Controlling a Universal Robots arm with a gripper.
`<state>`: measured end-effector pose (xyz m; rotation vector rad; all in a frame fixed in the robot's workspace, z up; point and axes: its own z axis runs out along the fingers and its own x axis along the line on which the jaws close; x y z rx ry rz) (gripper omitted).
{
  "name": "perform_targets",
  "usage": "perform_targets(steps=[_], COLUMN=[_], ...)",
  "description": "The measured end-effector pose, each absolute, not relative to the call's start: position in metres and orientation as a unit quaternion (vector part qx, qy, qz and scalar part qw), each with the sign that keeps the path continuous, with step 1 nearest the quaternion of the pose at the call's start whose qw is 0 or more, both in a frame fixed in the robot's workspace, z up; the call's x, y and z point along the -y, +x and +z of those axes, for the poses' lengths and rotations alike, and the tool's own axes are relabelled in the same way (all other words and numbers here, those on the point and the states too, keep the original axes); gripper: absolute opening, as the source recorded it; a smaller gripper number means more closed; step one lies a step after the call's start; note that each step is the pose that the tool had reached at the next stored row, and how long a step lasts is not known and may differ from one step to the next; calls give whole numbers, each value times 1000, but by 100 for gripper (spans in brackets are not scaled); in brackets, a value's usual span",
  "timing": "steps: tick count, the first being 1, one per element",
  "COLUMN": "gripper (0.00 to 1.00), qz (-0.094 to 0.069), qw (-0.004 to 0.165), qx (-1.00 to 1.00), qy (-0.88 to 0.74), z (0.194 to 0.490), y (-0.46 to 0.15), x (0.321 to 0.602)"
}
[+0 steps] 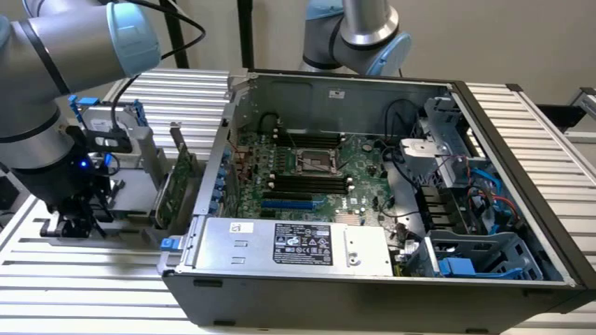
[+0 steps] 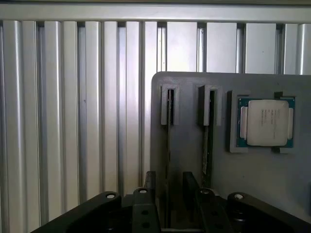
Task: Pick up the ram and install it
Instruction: 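Pick up the ram and move it above insertion slot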
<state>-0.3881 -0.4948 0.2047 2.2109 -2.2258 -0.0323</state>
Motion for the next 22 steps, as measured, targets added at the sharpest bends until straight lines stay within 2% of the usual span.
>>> perform_targets(steps=[22], gripper=[100], qz=[-13], qw=[-1], qx=[711], qy=[703], z=[197], y=[-391], x=[494])
